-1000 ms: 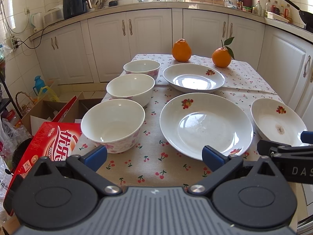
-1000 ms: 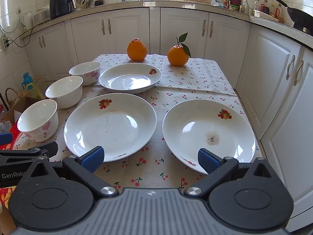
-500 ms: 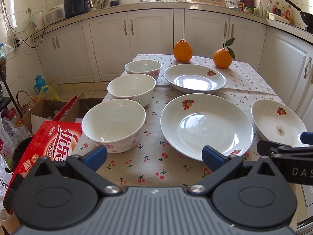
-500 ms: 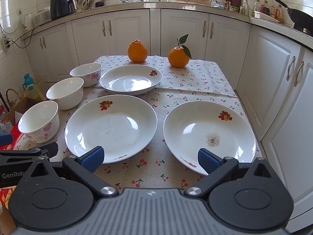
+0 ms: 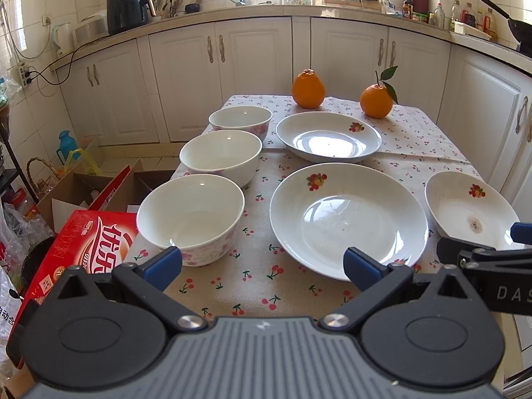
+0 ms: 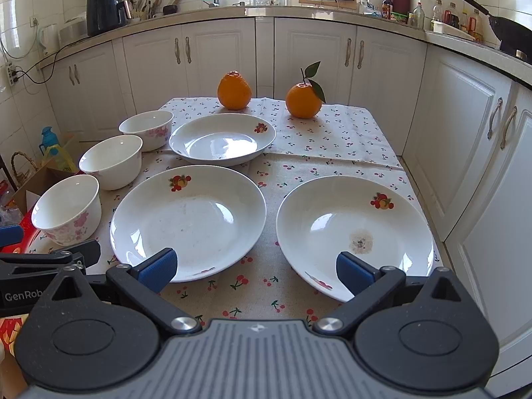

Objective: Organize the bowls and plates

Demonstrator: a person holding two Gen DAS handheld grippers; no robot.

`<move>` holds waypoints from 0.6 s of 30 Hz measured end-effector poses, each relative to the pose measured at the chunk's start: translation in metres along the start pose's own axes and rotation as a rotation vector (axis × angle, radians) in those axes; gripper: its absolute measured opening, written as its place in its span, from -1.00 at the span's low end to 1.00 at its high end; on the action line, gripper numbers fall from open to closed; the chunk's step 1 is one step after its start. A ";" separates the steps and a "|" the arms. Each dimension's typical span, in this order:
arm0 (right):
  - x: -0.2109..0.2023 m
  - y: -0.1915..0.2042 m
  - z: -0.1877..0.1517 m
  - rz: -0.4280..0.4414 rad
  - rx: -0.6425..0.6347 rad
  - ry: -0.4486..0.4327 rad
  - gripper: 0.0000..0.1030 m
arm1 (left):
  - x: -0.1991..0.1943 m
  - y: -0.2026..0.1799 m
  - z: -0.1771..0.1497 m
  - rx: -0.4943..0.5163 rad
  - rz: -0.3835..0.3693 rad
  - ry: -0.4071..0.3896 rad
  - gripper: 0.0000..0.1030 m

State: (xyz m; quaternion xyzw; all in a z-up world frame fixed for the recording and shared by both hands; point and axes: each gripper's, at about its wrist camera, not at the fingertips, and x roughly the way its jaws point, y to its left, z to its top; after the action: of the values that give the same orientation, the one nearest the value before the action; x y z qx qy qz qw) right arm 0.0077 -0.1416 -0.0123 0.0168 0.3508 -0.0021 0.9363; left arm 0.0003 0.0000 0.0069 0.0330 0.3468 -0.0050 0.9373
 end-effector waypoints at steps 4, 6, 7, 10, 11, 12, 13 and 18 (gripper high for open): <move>-0.001 -0.001 0.001 0.000 0.000 -0.007 1.00 | 0.003 -0.001 0.002 0.001 -0.021 0.006 0.99; -0.002 -0.002 0.001 0.000 -0.004 -0.009 1.00 | 0.005 -0.002 0.003 0.007 -0.034 0.009 0.99; -0.003 -0.003 0.002 0.001 -0.007 -0.013 1.00 | 0.005 -0.002 0.004 0.008 -0.048 0.002 0.99; -0.010 -0.010 0.007 0.038 -0.001 -0.052 1.00 | 0.007 -0.006 0.008 0.006 -0.077 -0.033 0.99; -0.014 -0.014 0.010 0.049 0.003 -0.072 1.00 | 0.009 -0.008 0.010 0.014 -0.082 -0.037 0.99; -0.018 -0.019 0.012 0.057 0.005 -0.090 1.00 | 0.011 -0.011 0.012 0.027 -0.088 -0.038 0.99; -0.022 -0.024 0.015 0.062 0.005 -0.111 1.00 | 0.014 -0.014 0.014 0.040 -0.092 -0.037 0.99; -0.029 -0.056 0.017 -0.002 -0.046 -0.150 1.00 | 0.022 -0.024 0.027 0.074 -0.115 -0.062 0.99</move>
State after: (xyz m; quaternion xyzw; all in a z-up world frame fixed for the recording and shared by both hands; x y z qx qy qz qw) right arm -0.0038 -0.1979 0.0175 -0.0054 0.2796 0.0041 0.9601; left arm 0.0335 -0.0258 0.0118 0.0476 0.3186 -0.0727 0.9439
